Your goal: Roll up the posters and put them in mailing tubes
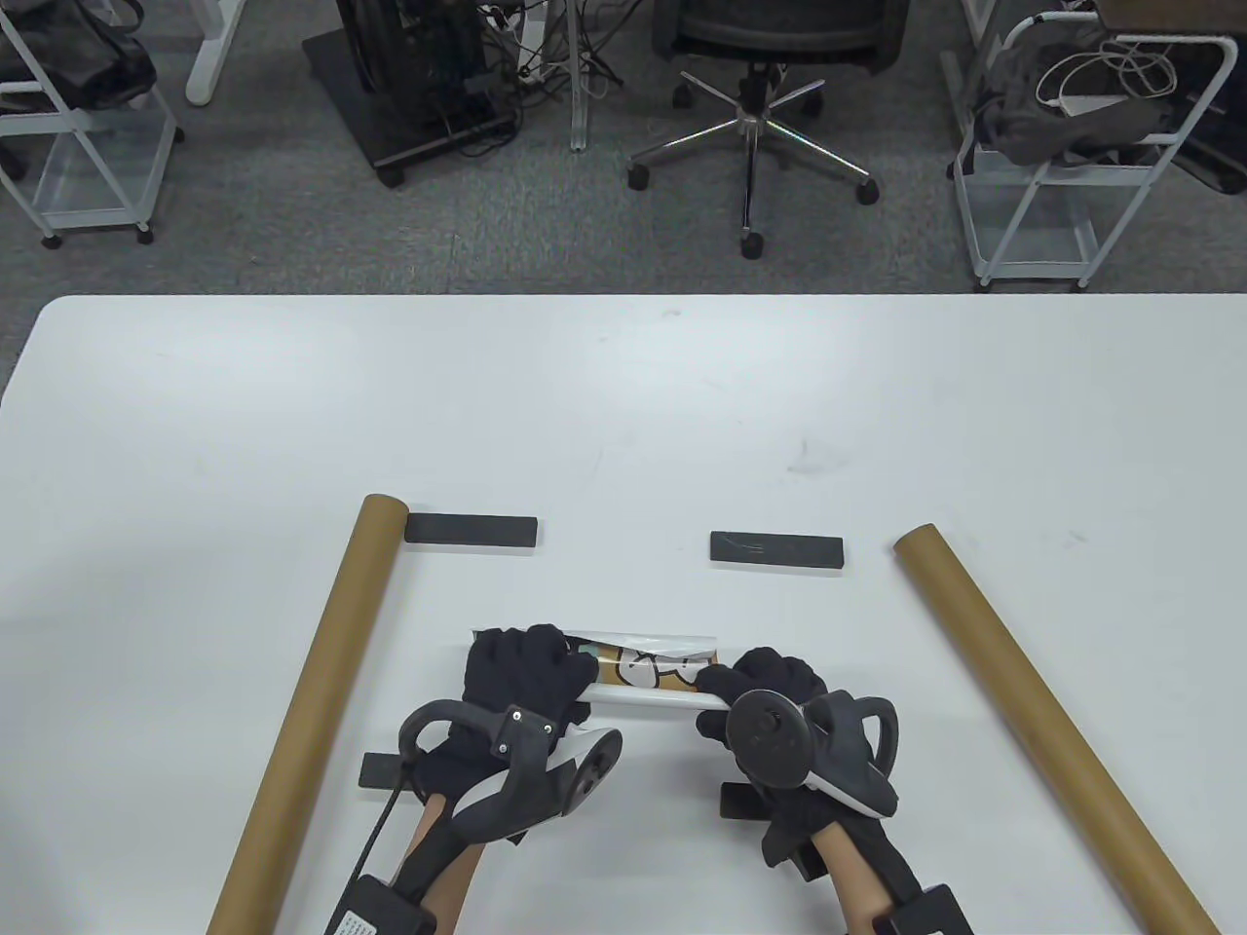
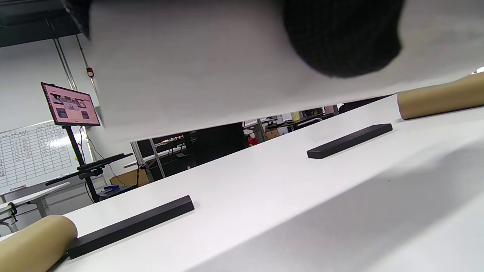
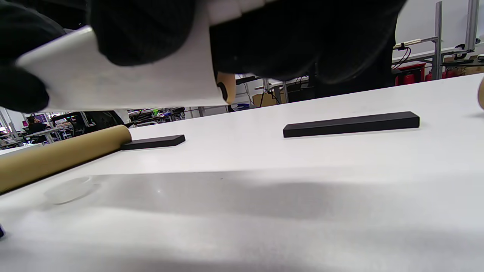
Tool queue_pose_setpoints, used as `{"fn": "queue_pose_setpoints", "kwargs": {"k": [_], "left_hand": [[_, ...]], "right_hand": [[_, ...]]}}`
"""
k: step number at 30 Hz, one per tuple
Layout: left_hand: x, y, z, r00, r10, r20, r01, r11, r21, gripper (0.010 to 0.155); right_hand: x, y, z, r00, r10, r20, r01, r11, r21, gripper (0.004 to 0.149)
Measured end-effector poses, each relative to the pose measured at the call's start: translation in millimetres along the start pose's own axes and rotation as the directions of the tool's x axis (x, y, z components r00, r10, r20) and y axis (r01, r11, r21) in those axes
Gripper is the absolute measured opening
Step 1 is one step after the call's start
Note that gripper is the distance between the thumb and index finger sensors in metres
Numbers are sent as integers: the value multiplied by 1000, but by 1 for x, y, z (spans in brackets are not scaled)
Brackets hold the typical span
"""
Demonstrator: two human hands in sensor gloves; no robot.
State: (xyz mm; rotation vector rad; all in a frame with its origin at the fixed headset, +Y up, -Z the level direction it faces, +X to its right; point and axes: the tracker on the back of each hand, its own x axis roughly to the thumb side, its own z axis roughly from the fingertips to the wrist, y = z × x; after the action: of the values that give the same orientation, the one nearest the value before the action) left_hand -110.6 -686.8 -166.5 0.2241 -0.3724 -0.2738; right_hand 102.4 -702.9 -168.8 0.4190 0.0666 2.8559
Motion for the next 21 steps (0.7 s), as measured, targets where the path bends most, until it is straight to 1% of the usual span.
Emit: {"fn": "queue_pose_setpoints", "kwargs": {"k": [8, 12, 13, 15, 18, 21], "left_hand": [[-1, -1, 0, 1000, 20, 12, -19, 1000, -20, 51], [-1, -2, -1, 999, 34, 13, -34, 999, -29, 56], [-2, -2, -1, 999, 45, 16, -45, 998, -41, 56], [-3, -5, -2, 993, 117, 12, -116, 991, -73, 56], [-2, -5, -2, 994, 108, 17, -106, 992, -75, 55], [-1, -3, -2, 996, 92, 19, -91, 994, -62, 55]], "right_hand": [[-1, 0, 0, 1000, -5, 7, 5, 1000, 2, 55], [-3, 0, 0, 1000, -6, -1, 6, 1000, 1, 58], [-4, 0, 0, 1000, -10, -5, 10, 1000, 5, 57], [-5, 2, -1, 1000, -24, -4, 24, 1000, 19, 57], [-5, 2, 0, 998, -64, -1, 64, 998, 19, 55], [-5, 2, 0, 998, -61, 1, 61, 998, 20, 54]]}}
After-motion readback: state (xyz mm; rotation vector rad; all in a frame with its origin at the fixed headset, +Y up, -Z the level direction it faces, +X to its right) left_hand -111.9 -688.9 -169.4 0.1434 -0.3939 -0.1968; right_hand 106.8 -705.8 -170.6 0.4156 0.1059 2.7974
